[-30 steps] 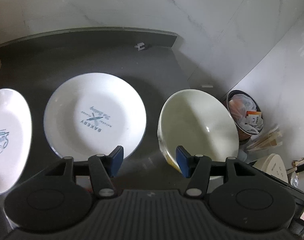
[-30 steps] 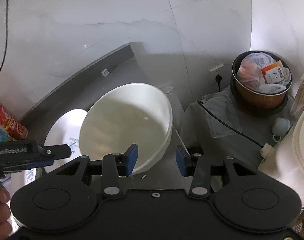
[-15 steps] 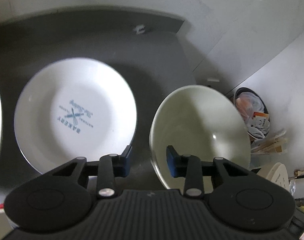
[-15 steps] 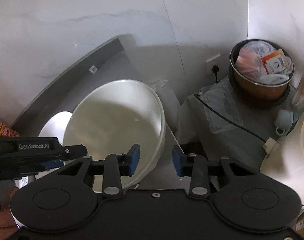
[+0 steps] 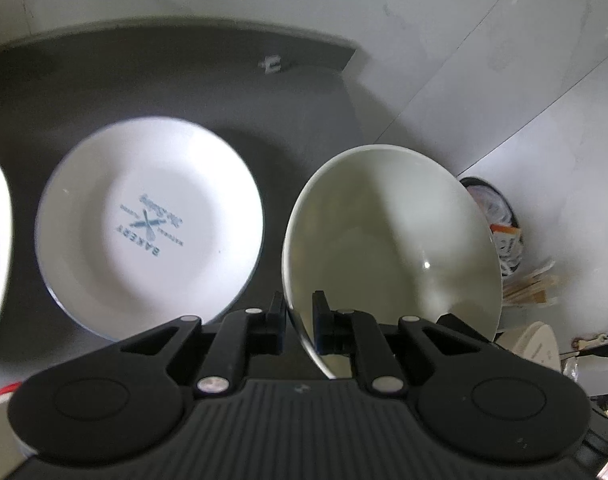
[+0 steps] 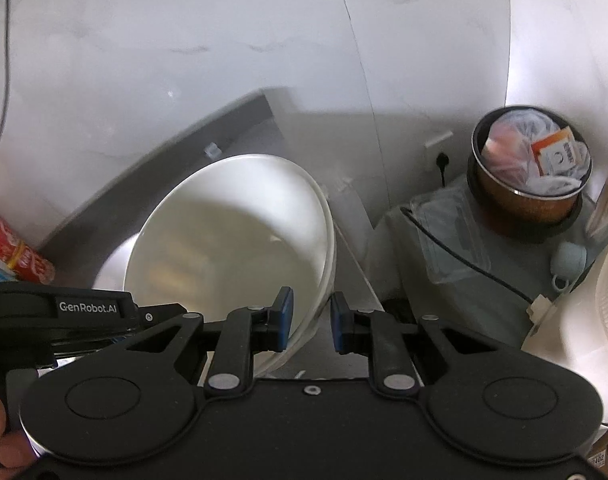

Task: Organize plates and bowls
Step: 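Grip the rim of the yellow-patterned white bowl with both grippers, then carry the yellow-patterned bowl with both grippers and lower it onto the stacked bowls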

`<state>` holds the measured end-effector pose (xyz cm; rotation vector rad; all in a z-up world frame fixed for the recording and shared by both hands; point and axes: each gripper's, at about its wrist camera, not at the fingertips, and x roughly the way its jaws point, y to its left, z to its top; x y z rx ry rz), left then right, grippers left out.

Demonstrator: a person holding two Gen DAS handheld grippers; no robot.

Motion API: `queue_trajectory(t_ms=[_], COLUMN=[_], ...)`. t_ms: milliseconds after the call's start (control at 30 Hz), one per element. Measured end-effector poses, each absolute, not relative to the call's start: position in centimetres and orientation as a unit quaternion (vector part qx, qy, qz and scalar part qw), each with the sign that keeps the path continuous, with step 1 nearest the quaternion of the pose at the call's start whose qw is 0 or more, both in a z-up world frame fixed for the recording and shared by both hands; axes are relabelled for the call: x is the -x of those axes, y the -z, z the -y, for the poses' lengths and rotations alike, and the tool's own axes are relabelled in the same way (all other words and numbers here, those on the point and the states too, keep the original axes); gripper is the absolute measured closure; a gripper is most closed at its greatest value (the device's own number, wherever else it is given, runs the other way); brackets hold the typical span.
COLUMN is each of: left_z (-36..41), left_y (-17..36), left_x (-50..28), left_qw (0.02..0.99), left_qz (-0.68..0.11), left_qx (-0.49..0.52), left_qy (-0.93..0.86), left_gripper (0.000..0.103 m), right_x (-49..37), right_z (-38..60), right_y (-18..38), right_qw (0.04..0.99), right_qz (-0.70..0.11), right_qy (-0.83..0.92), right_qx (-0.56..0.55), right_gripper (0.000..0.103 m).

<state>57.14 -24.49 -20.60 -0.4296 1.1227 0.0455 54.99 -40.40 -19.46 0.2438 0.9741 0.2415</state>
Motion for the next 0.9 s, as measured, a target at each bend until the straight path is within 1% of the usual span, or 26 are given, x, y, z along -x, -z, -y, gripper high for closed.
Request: queue_trajectory(t_ms=[267, 400, 633, 900], left_z=[22.1, 20.4, 17.4, 14.1], left_y=[16.7, 15.5, 13.8, 13.3], left_x=[-53.9, -52.3, -48.7, -44.2], left_qw=[0.84, 0.84, 0.846, 0.839], left_qz=[-0.499, -0.497, -0.486, -0.488], left_qx=[0.212, 0.216, 0.218, 0.241], left_qy=[-0.02, -0.02, -0.015, -0.022], left_gripper=[0.091, 0.091, 0.092, 0.092], right_x=[-52.3, -50.6, -47.4, -42.9], right_z=[38.5, 37.0, 34.2, 31.3], right_y=[15.4, 13.8, 12.2, 11.2], right_qw=[0.883, 0.885, 0.887, 0.883], right_qz=[-0.436, -0.43, -0.426, -0.436], right_qy=[-0.131, -0.131, -0.134, -0.126], right_qx=[-0.114, -0.118, -0.113, -0.118], right_gripper=[0.083, 0.083, 0.083, 0.083])
